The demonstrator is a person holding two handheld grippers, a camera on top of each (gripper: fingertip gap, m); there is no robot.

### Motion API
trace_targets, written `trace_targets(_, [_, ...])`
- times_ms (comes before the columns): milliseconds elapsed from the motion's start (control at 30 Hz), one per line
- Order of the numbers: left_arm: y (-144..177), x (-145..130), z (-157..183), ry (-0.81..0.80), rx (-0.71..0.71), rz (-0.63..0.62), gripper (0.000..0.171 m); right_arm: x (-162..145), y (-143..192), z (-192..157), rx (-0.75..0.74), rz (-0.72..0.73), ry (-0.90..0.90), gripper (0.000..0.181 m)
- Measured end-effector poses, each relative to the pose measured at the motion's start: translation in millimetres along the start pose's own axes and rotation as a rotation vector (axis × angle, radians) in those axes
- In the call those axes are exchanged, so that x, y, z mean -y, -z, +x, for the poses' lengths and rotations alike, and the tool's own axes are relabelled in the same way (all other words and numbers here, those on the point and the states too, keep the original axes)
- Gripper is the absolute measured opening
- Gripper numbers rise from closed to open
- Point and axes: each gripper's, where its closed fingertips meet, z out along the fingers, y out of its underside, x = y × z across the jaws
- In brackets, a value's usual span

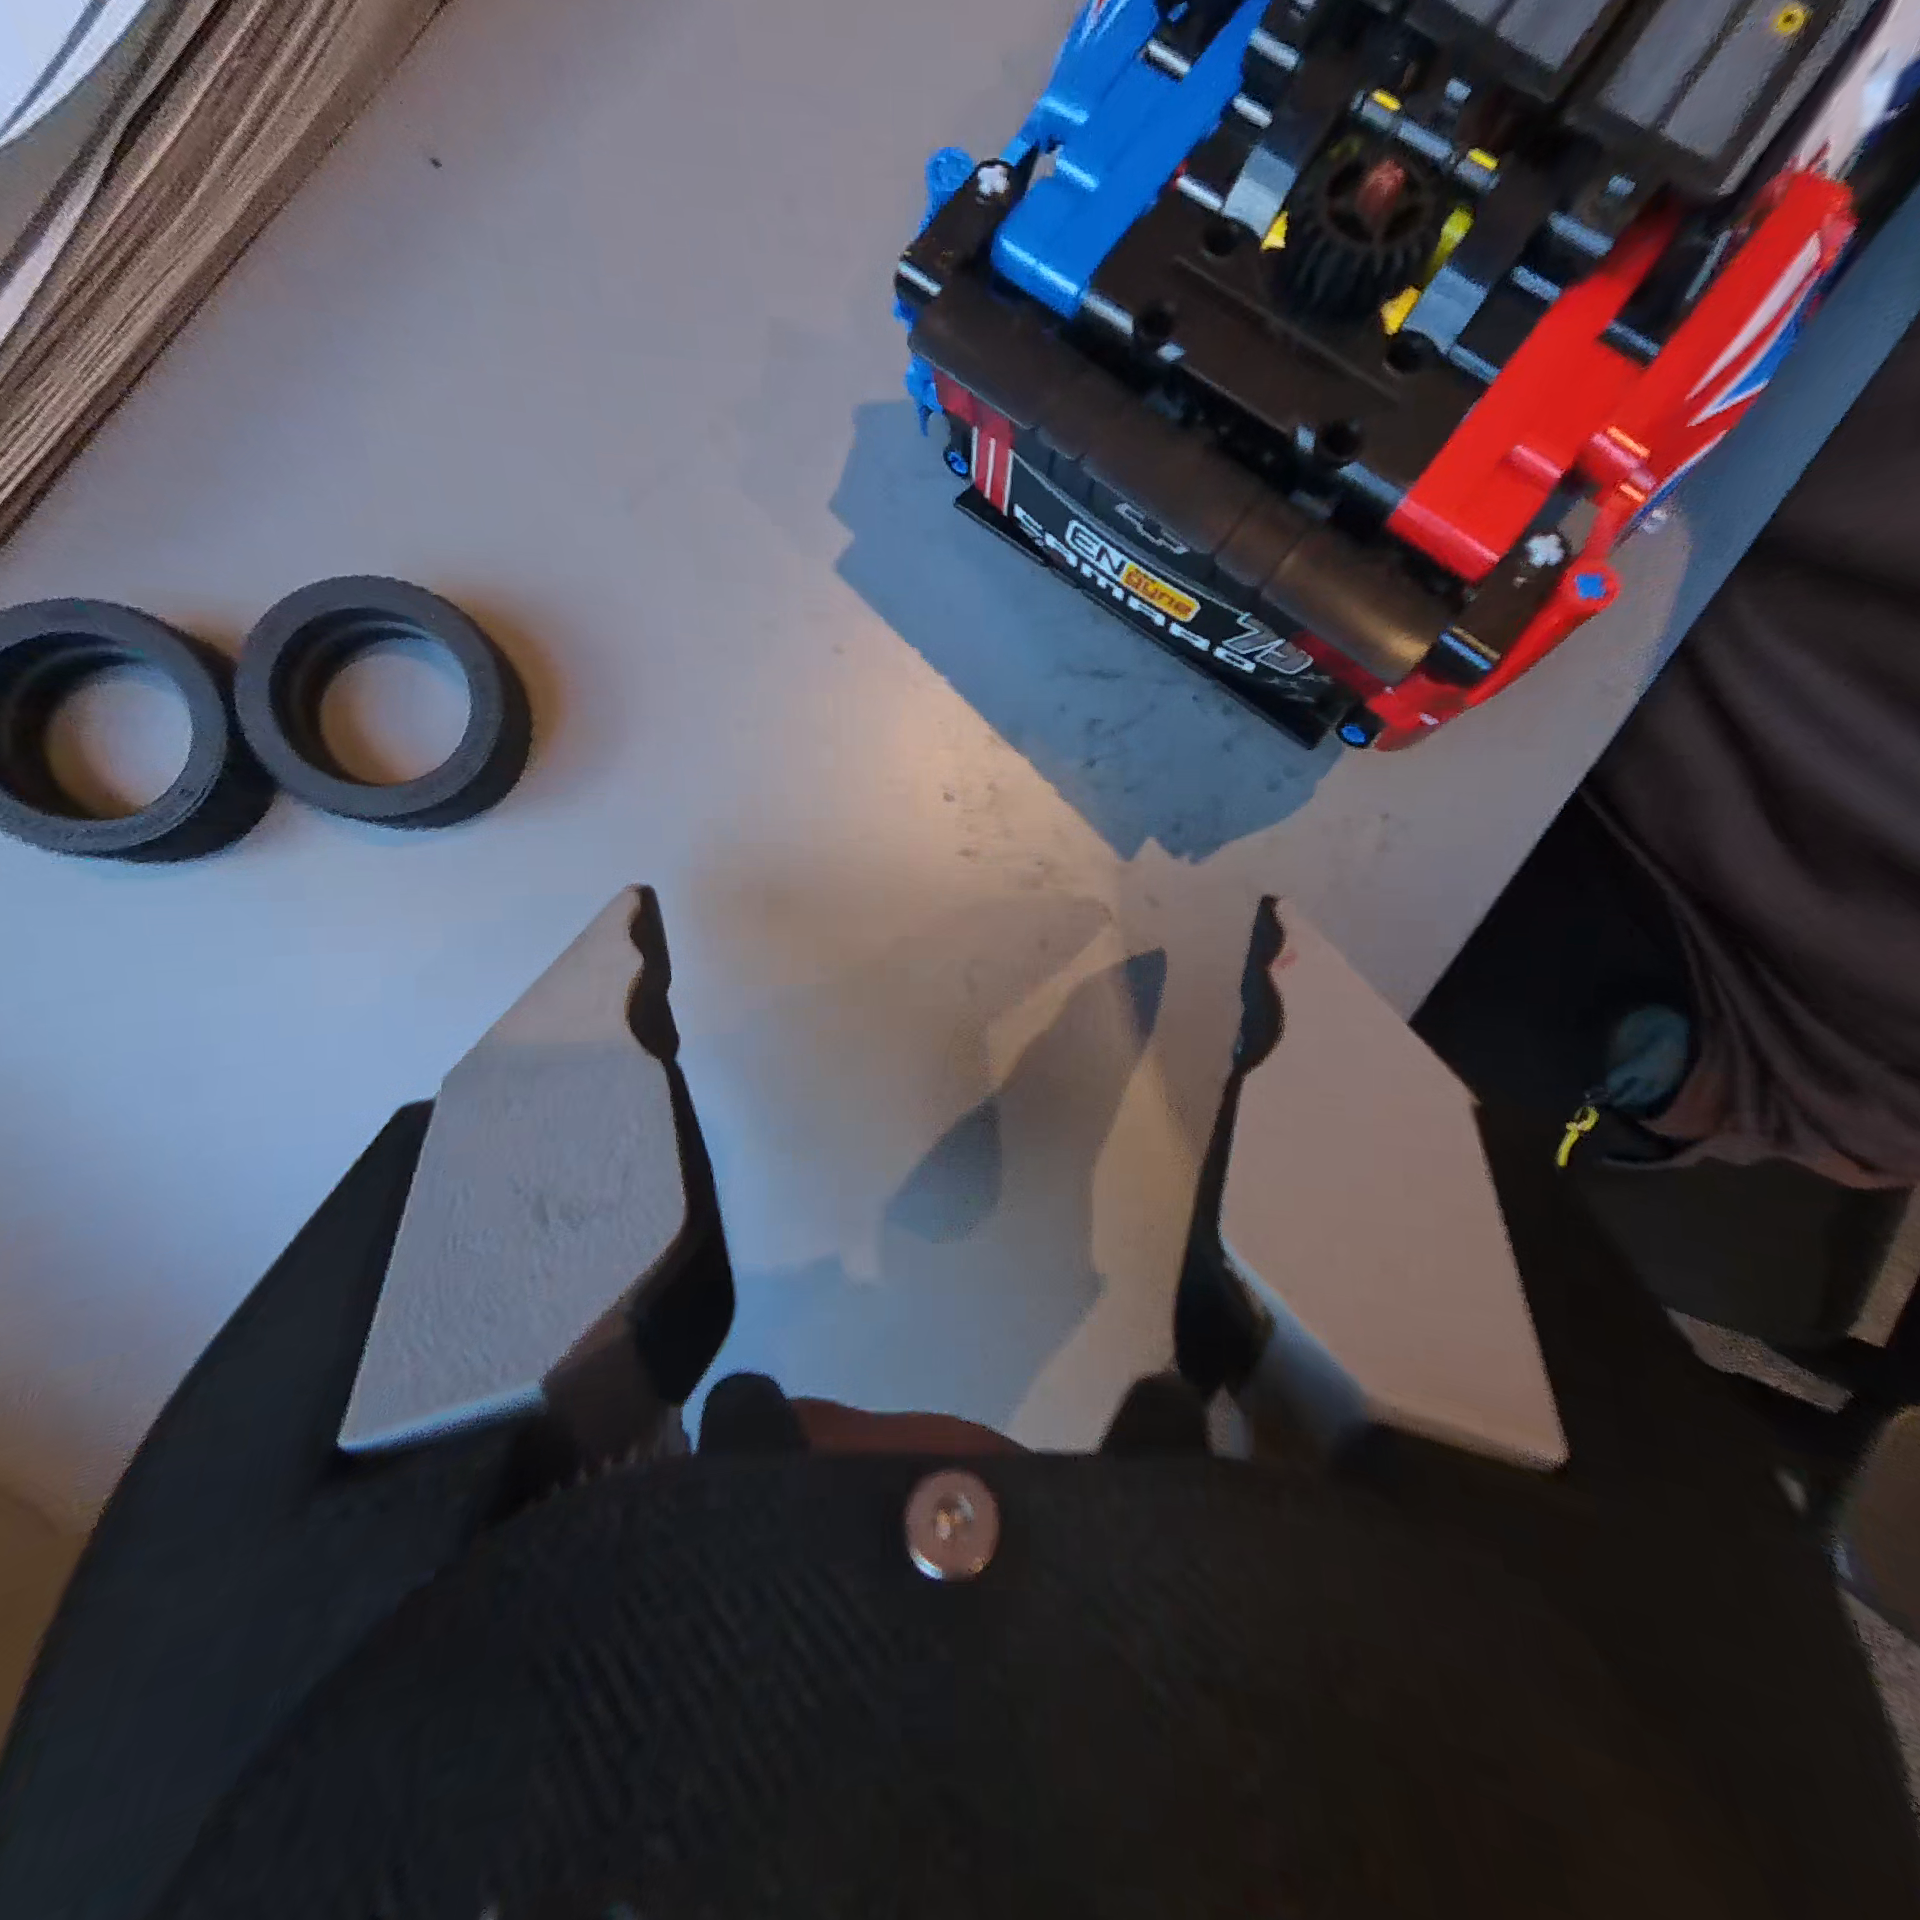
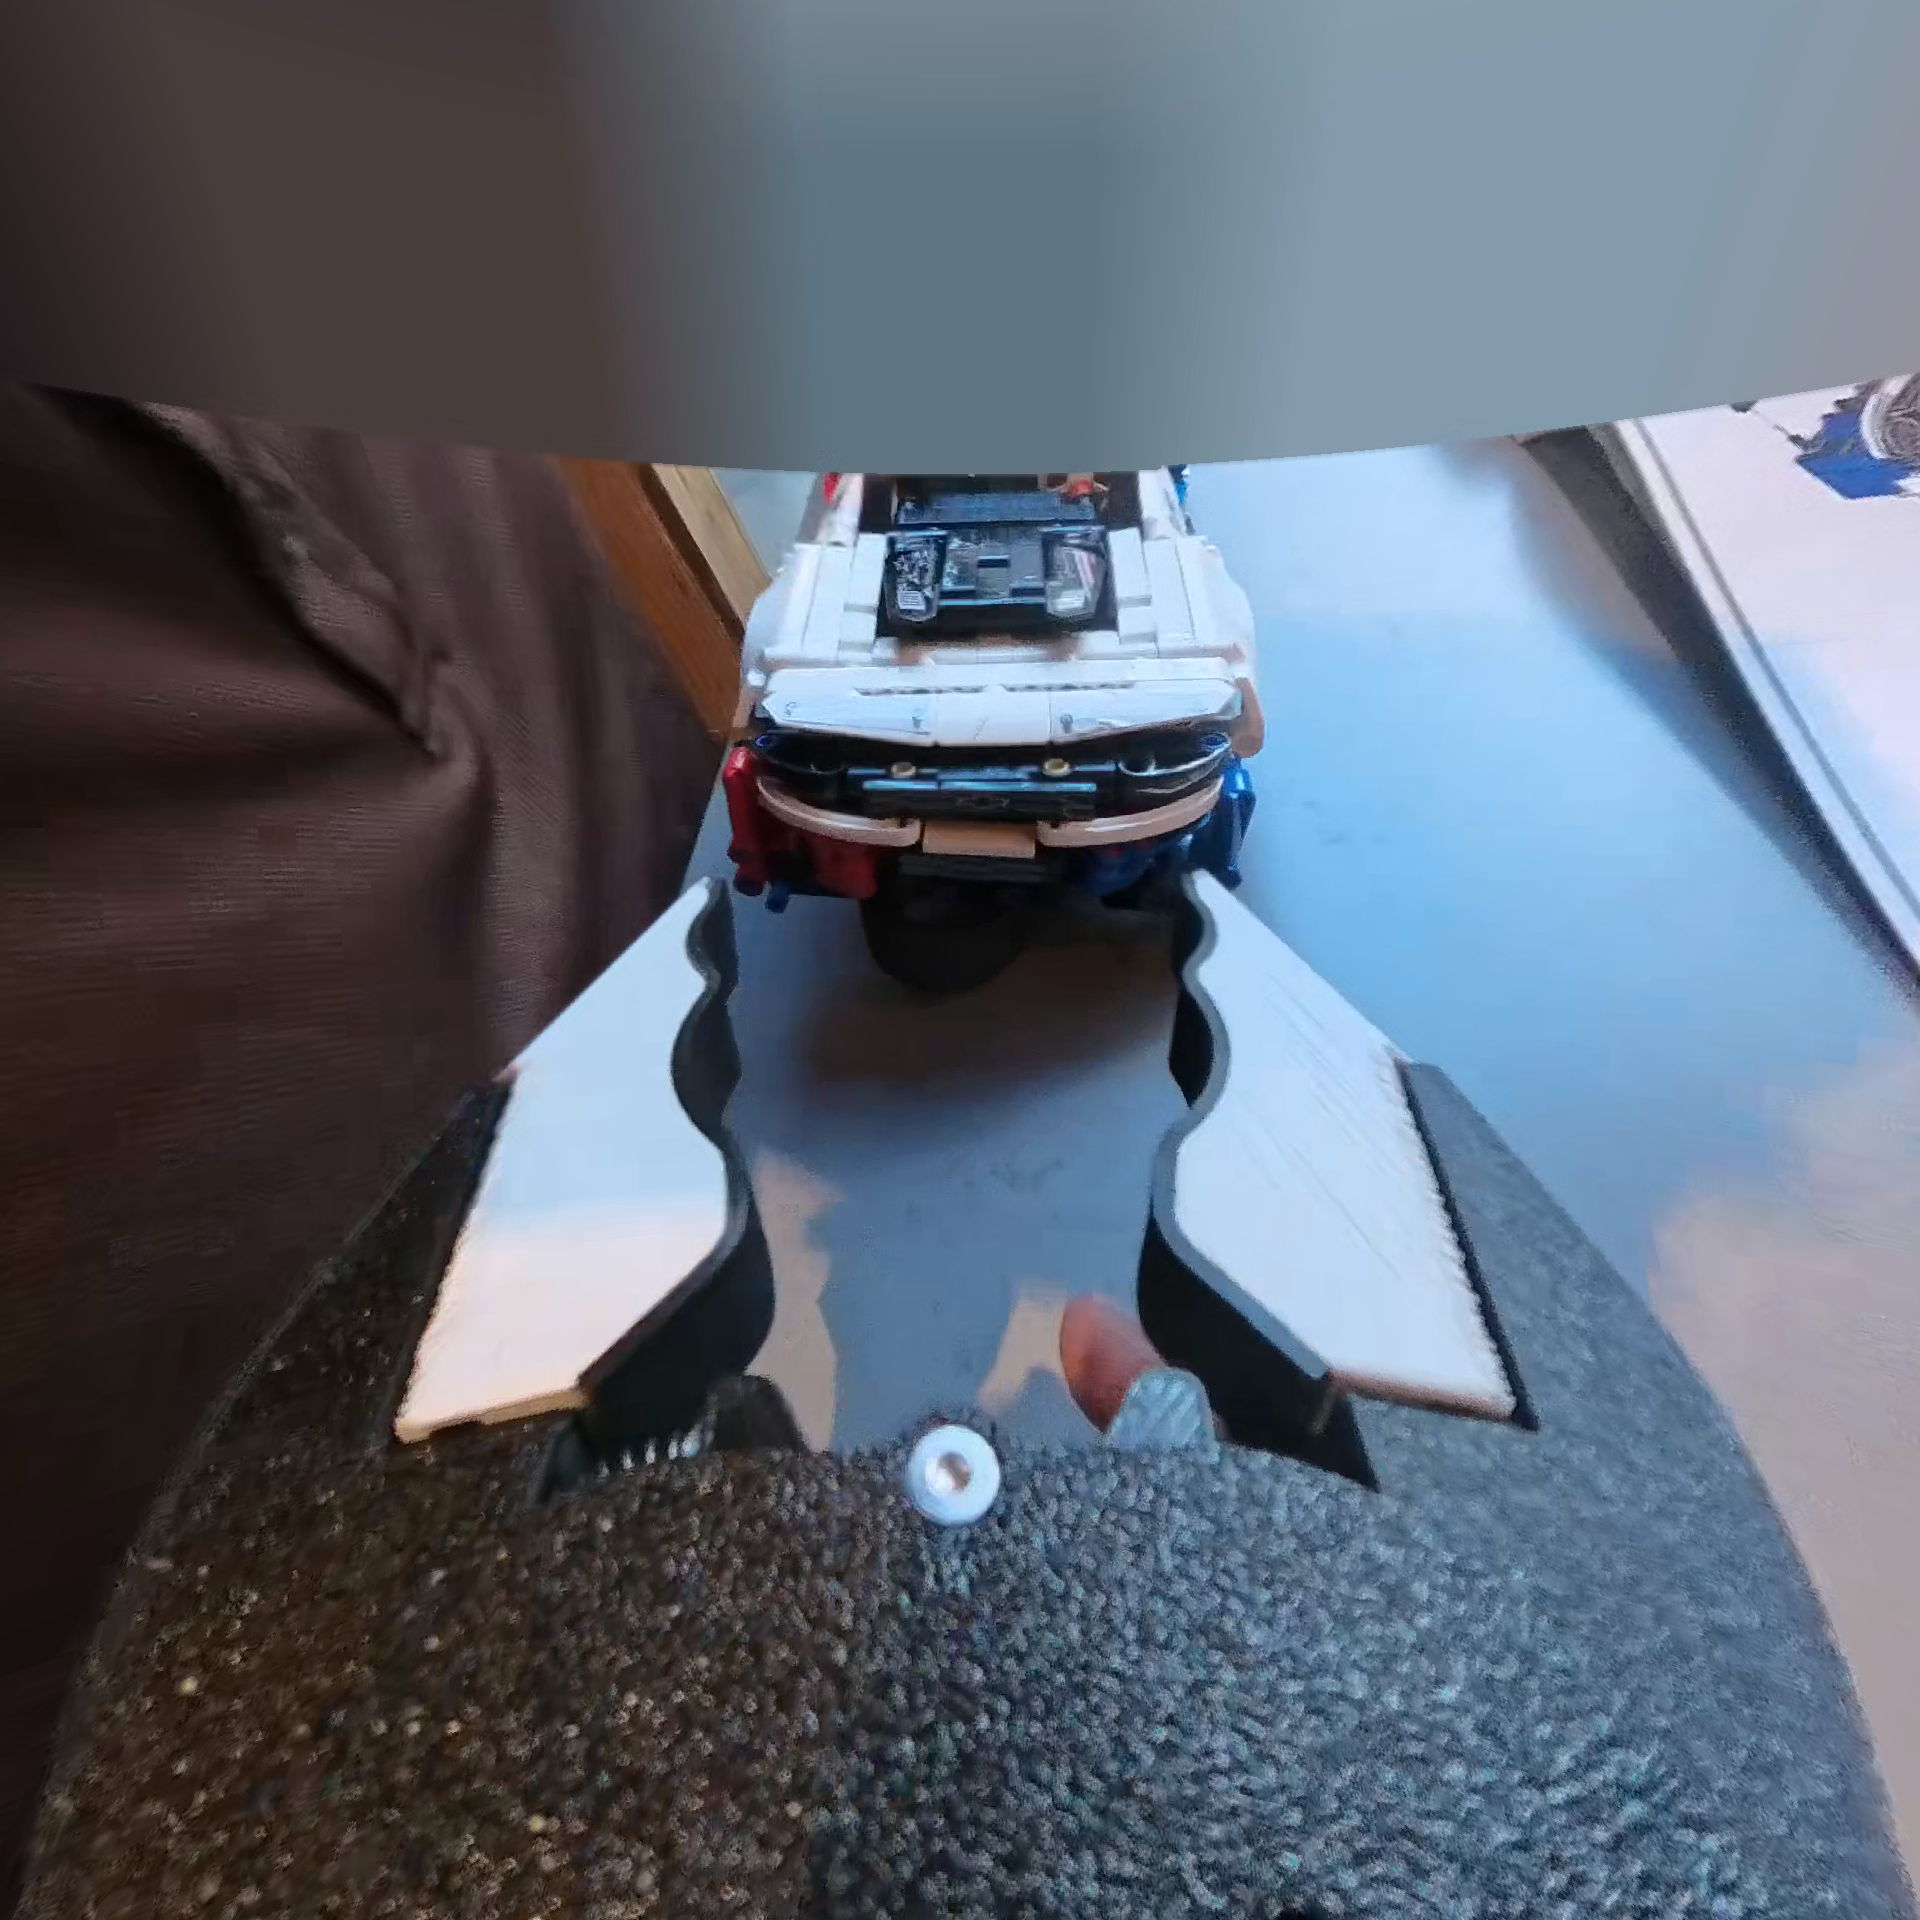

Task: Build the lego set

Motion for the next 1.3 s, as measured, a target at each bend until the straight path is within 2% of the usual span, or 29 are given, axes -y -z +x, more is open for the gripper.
trace_targets(100, [-5.8, 1.9, 1.5, -0.038, -0.018, 0.036, 0.109, 4.0, -0.8, 4.0, -0.034, 0.024, -0.022, 0.082])
trace_targets(200, [-4.9, 10.8, 8.4, -0.070, -0.027, 0.127, 0.108, 7.2, 4.8, 8.3, -0.076, 0.064, -0.068, 0.075])
trace_targets(333, [-15.0, 12.1, 20.2, -0.123, -0.044, 0.163, 0.114, 0.1, -12.0, 1.2, -0.088, 0.012, -0.174, 0.094])
trace_targets(500, [-21.3, 30.6, 36.4, -0.186, -0.121, 0.214, 0.117, -11.7, -38.6, -8.7, -0.101, -0.104, -0.125, 0.102])
trace_targets(700, [-41.5, 37.4, 62.0, -0.232, -0.238, 0.167, 0.108, -18.2, -47.1, 1.4, -0.203, -0.217, -0.074, 0.107])
trace_targets(800, [-47.6, 36.1, 63.9, -0.261, -0.202, 0.118, 0.114, -19.1, -35.8, 0.7, -0.238, -0.271, -0.005, 0.099])
trace_targets(833, [-46.0, 34.9, 64.1, -0.270, -0.195, 0.116, 0.112, -17.0, -33.0, 2.6, -0.239, -0.257, -0.010, 0.103])
trace_targets(967, [-36.4, 41.8, 56.9, -0.220, -0.195, 0.203, 0.112, -11.3, -40.4, 8.2, -0.160, -0.204, -0.056, 0.129])
trace_targets(1067, [-38.8, 51.1, 66.4, -0.148, -0.306, 0.242, 0.114, -18.5, -54.7, 6.8, -0.103, -0.242, -0.079, 0.132])
trace_targets(1133, [-42.3, 52.6, 66.4, -0.160, -0.278, 0.232, 0.117, -20.2, -61.7, 6.5, -0.121, -0.252, -0.048, 0.137])
trace_targets(1300, [-41.6, 55.1, 62.6, -0.137, -0.220, 0.253, 0.106, -16.8, -63.8, -1.8, -0.177, -0.215, -0.005, 0.134])
